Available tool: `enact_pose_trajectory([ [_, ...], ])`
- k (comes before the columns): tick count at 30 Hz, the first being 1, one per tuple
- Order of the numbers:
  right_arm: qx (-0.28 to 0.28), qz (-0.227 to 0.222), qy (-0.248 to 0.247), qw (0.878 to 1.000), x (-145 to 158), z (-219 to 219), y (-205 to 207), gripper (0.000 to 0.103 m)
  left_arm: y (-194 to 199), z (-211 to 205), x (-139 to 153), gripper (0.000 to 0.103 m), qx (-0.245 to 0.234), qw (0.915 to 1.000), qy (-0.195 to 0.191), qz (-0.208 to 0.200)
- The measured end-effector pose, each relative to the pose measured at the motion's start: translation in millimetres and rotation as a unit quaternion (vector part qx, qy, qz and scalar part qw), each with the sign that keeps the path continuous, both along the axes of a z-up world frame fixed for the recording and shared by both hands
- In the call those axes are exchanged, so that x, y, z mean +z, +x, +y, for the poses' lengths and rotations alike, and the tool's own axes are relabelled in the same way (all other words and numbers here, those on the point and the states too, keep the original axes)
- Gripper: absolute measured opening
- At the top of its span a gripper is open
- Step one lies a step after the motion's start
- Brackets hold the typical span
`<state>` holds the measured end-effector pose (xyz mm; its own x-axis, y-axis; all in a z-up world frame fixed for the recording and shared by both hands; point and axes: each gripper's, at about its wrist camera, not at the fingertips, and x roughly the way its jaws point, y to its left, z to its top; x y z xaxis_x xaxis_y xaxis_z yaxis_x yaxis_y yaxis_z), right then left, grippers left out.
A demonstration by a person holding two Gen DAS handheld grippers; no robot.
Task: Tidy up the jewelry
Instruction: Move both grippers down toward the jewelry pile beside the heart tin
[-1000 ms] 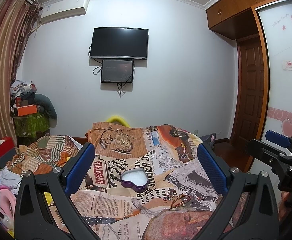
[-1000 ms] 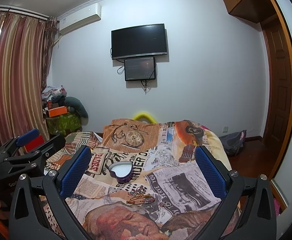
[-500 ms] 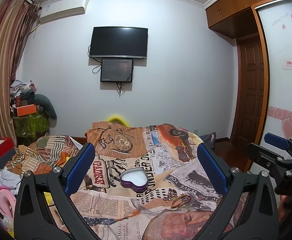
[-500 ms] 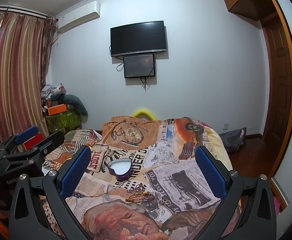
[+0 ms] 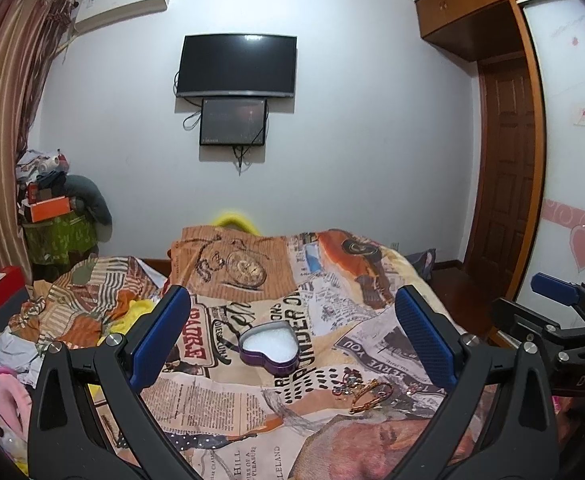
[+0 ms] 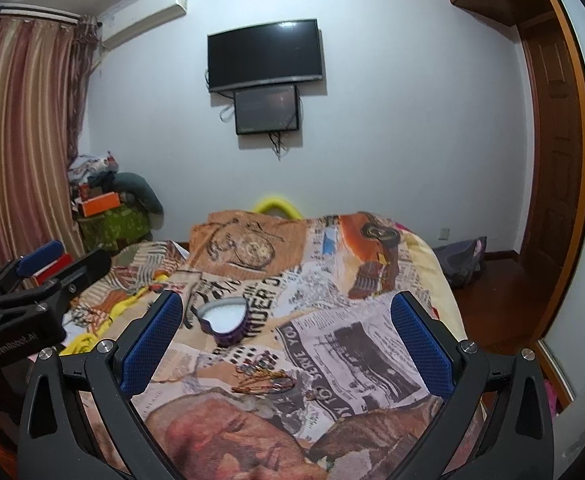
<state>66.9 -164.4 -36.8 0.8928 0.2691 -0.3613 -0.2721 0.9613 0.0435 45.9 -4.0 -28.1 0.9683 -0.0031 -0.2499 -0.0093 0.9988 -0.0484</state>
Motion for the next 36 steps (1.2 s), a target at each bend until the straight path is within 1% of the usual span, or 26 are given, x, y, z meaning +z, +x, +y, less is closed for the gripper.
enact_pose_trajectory([
  [5, -0.014, 0.029, -0.017, 0.999, -17.0, -6.5, 16.8, 0.103, 21.7, 1.4, -15.4, 0.103, 0.005, 0.9995, 0.009, 0.031],
  [10, -0.025, 0.077, -0.03, 0.996, -42.0, -17.0, 37.6, 0.103, 50.5, 9.9, -39.9, 0.103, 0.016, 0.9957, 0.002, 0.091],
  [13, -0.029, 0.11, -0.041, 0.993, -59.3, -22.6, 49.8, 0.103, 69.9, 21.1, -60.1, 0.103, 0.008, 0.9897, -0.023, 0.141],
  [15, -0.028, 0.128, -0.049, 0.99, -69.8, -26.9, 54.6, 0.103, 79.3, 26.0, -73.0, 0.102, 0.002, 0.9855, -0.034, 0.166],
  [18, -0.018, 0.153, -0.055, 0.986, -82.6, -33.1, 61.0, 0.103, 90.2, 27.4, -92.1, 0.102, -0.012, 0.9785, -0.043, 0.201],
  [19, -0.016, 0.159, -0.055, 0.986, -86.0, -34.7, 62.6, 0.103, 92.8, 26.5, -97.2, 0.099, -0.018, 0.9766, -0.045, 0.21],
  [20, -0.013, 0.165, -0.055, 0.985, -89.8, -36.7, 64.5, 0.1, 96.3, 25.3, -103.1, 0.094, -0.026, 0.9737, -0.046, 0.222],
  [22, -0.009, 0.177, -0.055, 0.983, -96.2, -39.5, 69.5, 0.092, 103.5, 19.7, -113.5, 0.089, -0.043, 0.9683, -0.041, 0.243],
  [24, 0.005, 0.195, -0.052, 0.979, -101.8, -40.6, 73.4, 0.08, 106.5, 13.3, -119.1, 0.084, -0.058, 0.9638, -0.037, 0.258],
  [25, 0.015, 0.204, -0.048, 0.978, -105.3, -40.5, 75.8, 0.077, 108.7, 9.2, -123.5, 0.08, -0.068, 0.961, -0.036, 0.266],
  [27, 0.028, 0.216, -0.041, 0.975, -109.7, -41.2, 76.3, 0.071, 110.5, 3.2, -127.5, 0.076, -0.083, 0.9574, -0.033, 0.275],
  [28, 0.035, 0.221, -0.04, 0.974, -112.0, -40.2, 77.1, 0.069, 111.2, -0.8, -129.7, 0.073, -0.092, 0.9558, -0.03, 0.278],
  [30, 0.045, 0.229, -0.039, 0.972, -116.1, -35.7, 80.5, 0.06, 112.7, -8.6, -132.1, 0.069, -0.108, 0.9534, -0.023, 0.281],
  [32, 0.059, 0.237, -0.037, 0.969, -119.9, -33.7, 83.7, 0.054, 113.4, -15.2, -132.2, 0.066, -0.121, 0.9512, -0.019, 0.283],
  [33, 0.063, 0.24, -0.037, 0.968, -121.5, -31.4, 85.4, 0.052, 113.2, -18.9, -132.1, 0.065, -0.128, 0.9501, -0.017, 0.284],
  [36, 0.073, 0.244, -0.038, 0.966, -123.8, -26.5, 88.4, 0.051, 114.4, -30.2, -133.7, 0.06, -0.151, 0.9457, -0.008, 0.288],
])
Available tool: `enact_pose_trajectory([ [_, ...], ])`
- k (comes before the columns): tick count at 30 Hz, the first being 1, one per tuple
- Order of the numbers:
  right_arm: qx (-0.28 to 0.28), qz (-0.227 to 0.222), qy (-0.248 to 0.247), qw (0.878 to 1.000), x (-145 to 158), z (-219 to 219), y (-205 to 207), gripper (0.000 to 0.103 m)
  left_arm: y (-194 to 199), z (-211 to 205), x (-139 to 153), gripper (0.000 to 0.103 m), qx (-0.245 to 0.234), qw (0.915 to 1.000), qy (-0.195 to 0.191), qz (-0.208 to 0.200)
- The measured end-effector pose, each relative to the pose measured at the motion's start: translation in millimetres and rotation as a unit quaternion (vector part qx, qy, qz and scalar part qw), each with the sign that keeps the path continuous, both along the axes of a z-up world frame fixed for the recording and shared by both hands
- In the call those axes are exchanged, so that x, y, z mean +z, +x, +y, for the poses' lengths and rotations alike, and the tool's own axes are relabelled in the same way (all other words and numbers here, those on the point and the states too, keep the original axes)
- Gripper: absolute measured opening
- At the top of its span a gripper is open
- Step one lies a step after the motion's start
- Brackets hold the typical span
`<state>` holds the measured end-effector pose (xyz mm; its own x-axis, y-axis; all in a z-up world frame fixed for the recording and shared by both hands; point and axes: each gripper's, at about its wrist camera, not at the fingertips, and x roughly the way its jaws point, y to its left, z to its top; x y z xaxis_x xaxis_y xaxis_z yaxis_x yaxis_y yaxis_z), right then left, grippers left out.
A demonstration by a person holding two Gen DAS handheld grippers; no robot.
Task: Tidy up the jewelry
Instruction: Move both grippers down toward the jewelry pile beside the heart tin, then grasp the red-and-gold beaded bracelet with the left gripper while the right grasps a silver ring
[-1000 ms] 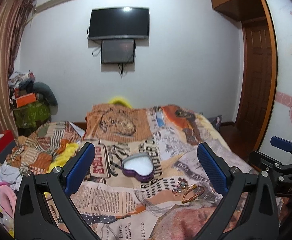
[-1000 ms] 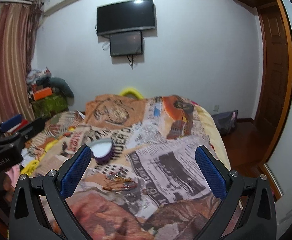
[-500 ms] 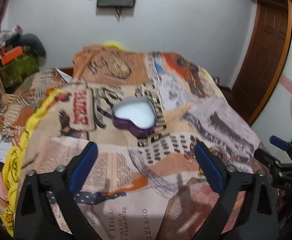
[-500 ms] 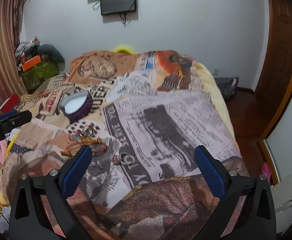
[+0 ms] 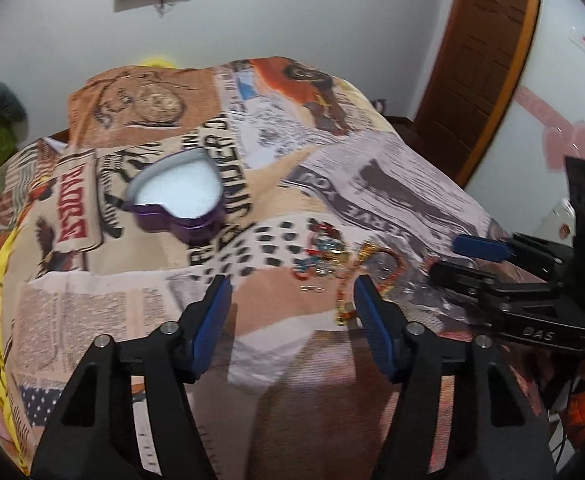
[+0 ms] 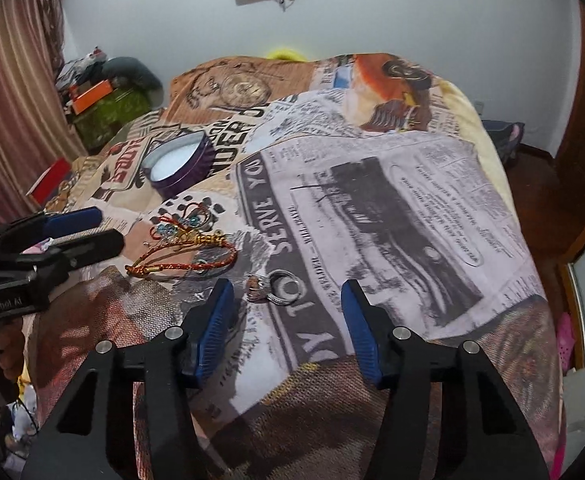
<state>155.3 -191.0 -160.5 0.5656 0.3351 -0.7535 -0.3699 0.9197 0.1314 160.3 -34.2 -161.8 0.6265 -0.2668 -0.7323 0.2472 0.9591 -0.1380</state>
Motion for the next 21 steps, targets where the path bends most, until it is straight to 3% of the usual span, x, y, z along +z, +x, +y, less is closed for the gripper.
enact_pose_trajectory([
  [7, 0.01, 0.013, 0.005, 1.0, -6.8, 3.0, 6.4, 0.045, 0.8, -20.9, -4.7, 0.049, -0.041, 0.9991, 0.001, 0.007],
  [16, 0.011, 0.023, 0.017, 1.0, -10.8, 1.1, 11.5, 0.039, 9.0, -31.7, -14.5, 0.048, -0.064, 0.9972, -0.017, 0.033],
  [21, 0.008, 0.026, 0.025, 0.999, -11.3, -0.8, 11.9, 0.029, 9.3, -33.3, -15.9, 0.033, -0.075, 0.9961, -0.027, 0.038],
])
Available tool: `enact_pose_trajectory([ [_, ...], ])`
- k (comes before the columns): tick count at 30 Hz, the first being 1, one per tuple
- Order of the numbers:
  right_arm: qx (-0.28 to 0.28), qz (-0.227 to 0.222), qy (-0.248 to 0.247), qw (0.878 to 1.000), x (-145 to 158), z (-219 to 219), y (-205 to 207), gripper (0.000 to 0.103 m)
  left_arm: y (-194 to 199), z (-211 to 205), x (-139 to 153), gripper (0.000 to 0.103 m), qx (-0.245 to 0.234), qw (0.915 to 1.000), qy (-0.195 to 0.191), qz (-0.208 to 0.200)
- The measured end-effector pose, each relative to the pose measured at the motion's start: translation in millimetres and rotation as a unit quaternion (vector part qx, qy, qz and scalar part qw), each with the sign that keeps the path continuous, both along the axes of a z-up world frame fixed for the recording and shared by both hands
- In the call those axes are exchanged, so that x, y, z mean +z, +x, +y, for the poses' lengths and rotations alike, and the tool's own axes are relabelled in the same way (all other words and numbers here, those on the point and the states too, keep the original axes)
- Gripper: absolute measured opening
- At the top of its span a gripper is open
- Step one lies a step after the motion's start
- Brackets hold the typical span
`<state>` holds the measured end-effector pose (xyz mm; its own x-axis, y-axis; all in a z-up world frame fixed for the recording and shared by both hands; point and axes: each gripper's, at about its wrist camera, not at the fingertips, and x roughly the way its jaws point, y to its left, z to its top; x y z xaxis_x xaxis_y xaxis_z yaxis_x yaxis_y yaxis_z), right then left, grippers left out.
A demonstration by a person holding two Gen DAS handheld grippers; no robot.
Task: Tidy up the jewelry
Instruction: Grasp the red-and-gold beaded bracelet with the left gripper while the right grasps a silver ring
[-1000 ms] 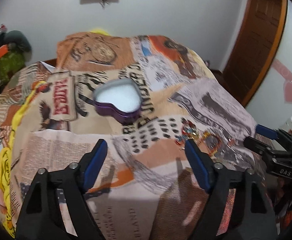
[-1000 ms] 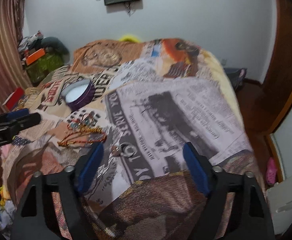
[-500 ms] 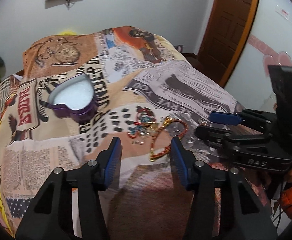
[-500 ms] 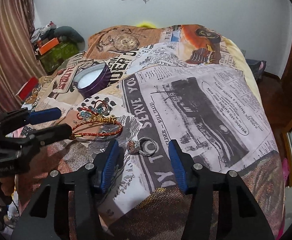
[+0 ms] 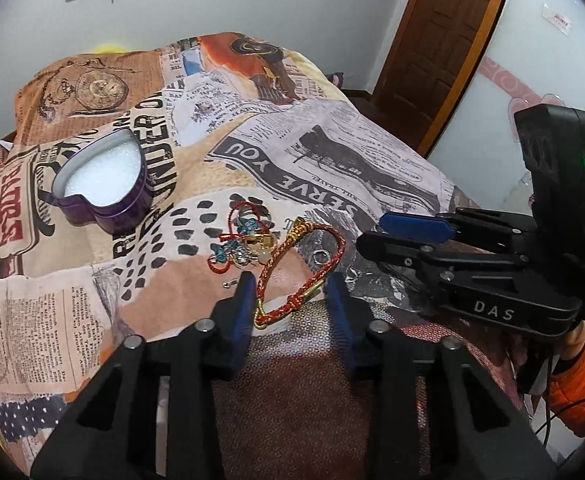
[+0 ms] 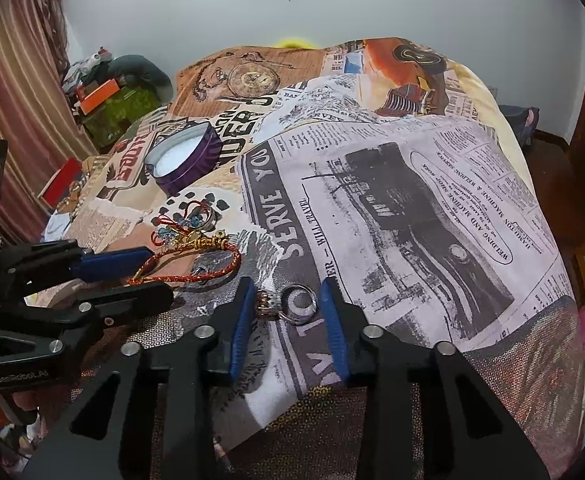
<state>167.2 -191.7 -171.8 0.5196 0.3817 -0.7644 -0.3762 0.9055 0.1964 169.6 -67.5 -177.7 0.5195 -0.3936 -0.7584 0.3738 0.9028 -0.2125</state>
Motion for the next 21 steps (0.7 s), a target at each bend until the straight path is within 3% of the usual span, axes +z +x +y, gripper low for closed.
enact_pose_trajectory([
  [10, 0.001, -0.01, -0.007, 1.0, 2.9, 0.5, -4.8, 0.028, -6.6, -11.0, 1.7, 0.008, -0.018, 0.9996, 0.014, -0.014],
  [21, -0.007, -0.025, -0.008, 1.0, 14.1, 3.6, -11.0, 0.028, -16.4, -9.3, 23.6, 0.006, -0.002, 0.9984, 0.014, -0.055],
])
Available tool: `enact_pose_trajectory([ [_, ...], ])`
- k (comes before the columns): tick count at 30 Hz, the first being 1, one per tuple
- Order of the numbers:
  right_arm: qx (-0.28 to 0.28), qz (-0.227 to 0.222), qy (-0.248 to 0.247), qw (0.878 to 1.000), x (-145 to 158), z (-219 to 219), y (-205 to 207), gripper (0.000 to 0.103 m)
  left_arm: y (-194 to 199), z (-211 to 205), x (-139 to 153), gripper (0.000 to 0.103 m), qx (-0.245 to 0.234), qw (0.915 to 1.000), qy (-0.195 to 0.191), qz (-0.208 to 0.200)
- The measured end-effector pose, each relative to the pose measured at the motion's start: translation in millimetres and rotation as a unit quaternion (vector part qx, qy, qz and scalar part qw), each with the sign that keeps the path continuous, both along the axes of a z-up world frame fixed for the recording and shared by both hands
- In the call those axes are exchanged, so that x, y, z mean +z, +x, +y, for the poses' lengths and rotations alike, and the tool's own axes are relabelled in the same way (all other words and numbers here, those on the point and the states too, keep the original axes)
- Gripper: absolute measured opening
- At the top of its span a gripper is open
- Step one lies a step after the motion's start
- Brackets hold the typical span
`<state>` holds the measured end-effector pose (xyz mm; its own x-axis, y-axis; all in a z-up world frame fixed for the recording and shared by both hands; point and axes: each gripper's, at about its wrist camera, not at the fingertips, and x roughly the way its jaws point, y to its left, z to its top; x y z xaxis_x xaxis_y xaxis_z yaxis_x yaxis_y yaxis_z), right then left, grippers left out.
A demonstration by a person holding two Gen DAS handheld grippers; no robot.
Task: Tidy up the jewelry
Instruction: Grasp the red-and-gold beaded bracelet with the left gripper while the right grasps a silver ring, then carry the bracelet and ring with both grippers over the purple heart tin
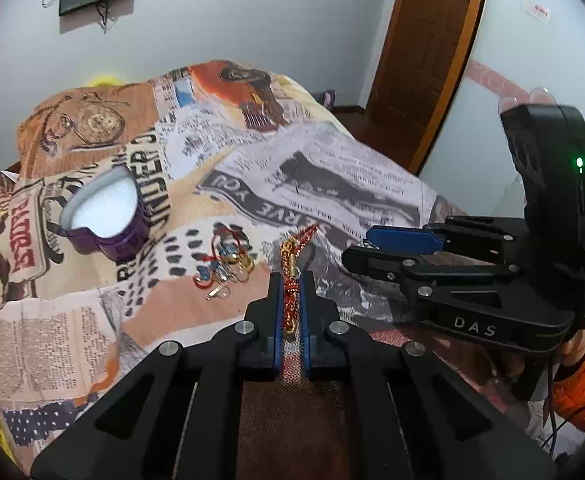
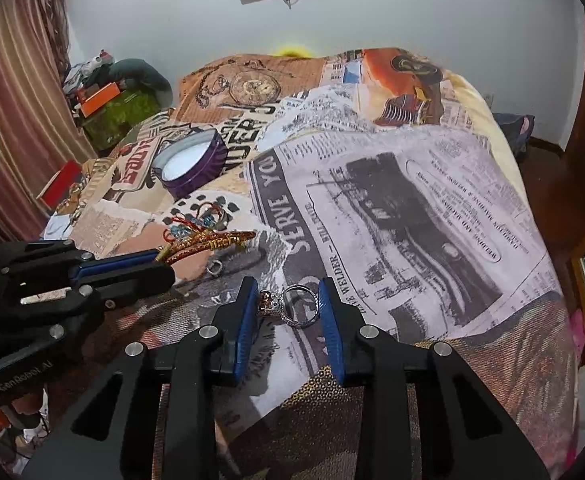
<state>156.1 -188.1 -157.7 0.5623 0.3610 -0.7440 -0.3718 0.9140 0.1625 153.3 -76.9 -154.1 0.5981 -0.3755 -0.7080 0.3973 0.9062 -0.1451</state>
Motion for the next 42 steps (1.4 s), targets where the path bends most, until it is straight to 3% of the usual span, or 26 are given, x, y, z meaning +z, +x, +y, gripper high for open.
enact_pose_trajectory([
  [11, 0.0, -0.048, 0.017, 0.999, 36.9, 12.0, -3.8, 0.028, -4.0, 26.8, 37.9, 0.006, 0.04, 0.9977, -0.019, -0.051],
  [23, 0.033, -0.099, 0.026, 0.994, 68.0, 54.1, 12.8, 0.028, 9.2, 81.3, 72.2, 0.006, 0.102, 0.9882, -0.019, -0.112],
  [32, 0.056, -0.105, 0.033, 0.992, 70.4, 85.7, 44.3, 0.028, 37.3, 117.7, 63.6, 0.006, 0.137, 0.9846, -0.015, -0.108],
  [42, 0.065, -0.084, 0.007, 0.994, 57.4, 117.8, 88.3, 0.028, 83.4, 138.0, 27.8, 0.006, 0.159, 0.9847, 0.002, -0.07],
])
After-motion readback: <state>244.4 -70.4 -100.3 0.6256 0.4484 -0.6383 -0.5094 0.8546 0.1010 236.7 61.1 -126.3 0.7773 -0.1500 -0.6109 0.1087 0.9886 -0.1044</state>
